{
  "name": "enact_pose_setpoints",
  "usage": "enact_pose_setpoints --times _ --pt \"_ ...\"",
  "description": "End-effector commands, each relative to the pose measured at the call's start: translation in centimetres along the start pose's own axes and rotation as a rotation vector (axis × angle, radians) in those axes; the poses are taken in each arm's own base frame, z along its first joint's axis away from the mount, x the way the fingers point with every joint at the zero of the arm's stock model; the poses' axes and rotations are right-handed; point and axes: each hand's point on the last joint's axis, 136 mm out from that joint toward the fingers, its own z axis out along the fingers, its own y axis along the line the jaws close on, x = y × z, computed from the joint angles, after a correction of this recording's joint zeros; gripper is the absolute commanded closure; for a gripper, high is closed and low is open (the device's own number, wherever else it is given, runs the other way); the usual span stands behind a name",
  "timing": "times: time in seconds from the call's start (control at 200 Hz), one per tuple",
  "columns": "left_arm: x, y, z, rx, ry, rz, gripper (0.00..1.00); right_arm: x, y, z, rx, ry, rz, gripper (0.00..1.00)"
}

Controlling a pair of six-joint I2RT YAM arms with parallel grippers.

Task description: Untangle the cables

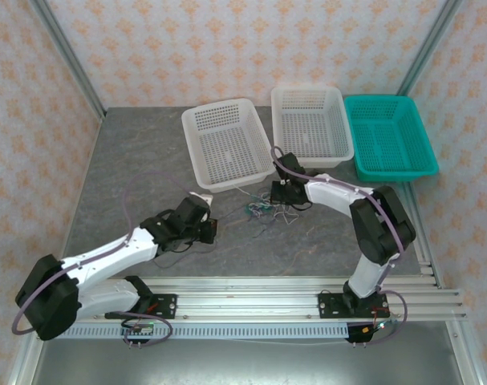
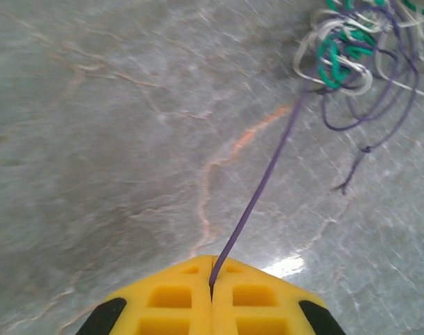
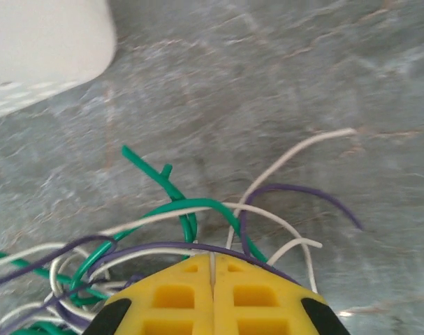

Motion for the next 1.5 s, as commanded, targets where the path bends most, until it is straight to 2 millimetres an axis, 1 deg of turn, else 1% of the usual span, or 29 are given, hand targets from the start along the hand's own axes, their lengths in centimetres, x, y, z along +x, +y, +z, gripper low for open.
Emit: enact_pose_setpoints --times 0.0,0.075,0.155,0.19,0.255,0.435,0.515,0.631,0.691,0.721,0.751,0.801,0.831,0.891,0.921,0.961,1.011,1.081,1.161,1.196,1.256,1.271,1.291,1.316,1.386,1.431,1.491 --pt "-1.0 5.3 -3.5 -0.269 -0.078 -0.090 1.00 -1.1 -6.1 -2.0 0.238 -0.100 0.142 1.00" --pt "-0.6 9.2 -5.6 -0.390 -0.079 -0.174 1.00 -0.8 -10.0 -3.0 0.301 -0.135 0.252 1.00" --pt "0.4 11.9 -7.0 -0.433 -0.065 -0.257 1.00 -0.5 -13.5 -4.3 0.366 -0.178 0.325 1.00" --pt "0.3 12.8 -7.6 -0.463 -0.091 -0.290 1.00 -0.2 -14.9 -4.8 0.402 -0.189 0.348 1.00" --pt "-0.2 13.1 -8.0 -0.456 -0.119 -0.319 1.00 0.1 -17.1 -5.7 0.441 -0.204 0.406 1.00" --pt "-0.1 16.3 -10.0 -0.626 -0.111 -0.431 1.00 1.1 -22.2 -8.6 0.516 -0.294 0.610 1.00" --pt "0.3 17.4 -10.4 -0.668 -0.109 -0.475 1.00 2.1 -24.9 -10.1 0.546 -0.333 0.728 1.00" --pt "0.8 18.4 -10.8 -0.699 -0.112 -0.541 1.00 4.1 -29.0 -12.2 0.566 -0.382 0.917 1.00" --pt "1.0 18.8 -11.0 -0.709 -0.115 -0.576 1.00 4.6 -30.4 -14.0 0.580 -0.433 0.975 1.00" --pt "1.0 18.9 -10.9 -0.702 -0.114 -0.588 1.00 4.5 -30.6 -14.6 0.576 -0.456 0.975 1.00" --pt "0.9 18.6 -10.5 -0.674 -0.111 -0.585 1.00 4.0 -30.3 -14.8 0.547 -0.470 0.935 1.00" --pt "0.3 17.3 -9.0 -0.569 -0.097 -0.559 1.00 2.6 -28.9 -13.9 0.435 -0.462 0.868 1.00" --pt "0.0 16.3 -8.0 -0.498 -0.082 -0.549 1.00 2.1 -27.8 -13.2 0.370 -0.440 0.838 1.00" --pt "-0.6 13.7 -5.4 -0.320 -0.047 -0.520 1.00 1.3 -24.5 -11.6 0.246 -0.373 0.733 1.00" --pt "-0.7 12.4 -4.4 -0.256 -0.026 -0.504 1.00 1.4 -23.1 -10.9 0.231 -0.331 0.690 1.00" --pt "-0.7 11.2 -3.4 -0.222 -0.003 -0.474 1.00 1.7 -21.2 -10.0 0.211 -0.286 0.635 1.00" --pt "-0.7 10.0 -2.6 -0.220 0.020 -0.409 1.00 2.0 -19.1 -9.1 0.173 -0.253 0.587 1.00" --pt "-0.9 8.4 -1.8 -0.230 0.039 -0.330 1.00 2.6 -16.5 -8.0 0.112 -0.220 0.556 1.00" --pt "-1.1 7.1 -0.9 -0.223 0.056 -0.299 1.00 3.5 -15.0 -7.5 0.076 -0.181 0.555 1.00" --pt "-1.2 6.8 -0.7 -0.225 0.060 -0.291 1.00 3.7 -14.7 -7.6 0.071 -0.171 0.547 0.90" --pt "-1.5 6.4 -0.5 -0.228 0.061 -0.278 1.00 3.7 -14.6 -8.6 0.082 -0.168 0.533 0.59" --pt "-1.6 6.4 -0.5 -0.230 0.061 -0.275 1.00 3.6 -14.5 -9.0 0.080 -0.173 0.526 0.53" --pt "-1.7 6.3 -0.5 -0.228 0.060 -0.272 1.00 3.4 -14.3 -9.5 0.075 -0.181 0.512 0.47" --pt "-1.8 6.1 -0.5 -0.223 0.057 -0.266 1.00 3.1 -14.1 -10.4 0.065 -0.198 0.494 0.43" --pt "-2.1 5.4 -0.7 -0.192 0.053 -0.243 1.00 2.1 -12.8 -13.0 0.037 -0.265 0.427 0.35" --pt "-2.3 4.6 -0.9 -0.150 0.050 -0.217 1.00 1.5 -11.3 -14.5 0.000 -0.303 0.377 0.32" --pt "-2.8 3.4 -1.1 -0.095 0.037 -0.193 1.00 1.3 -8.7 -15.6 -0.049 -0.318 0.301 0.31"
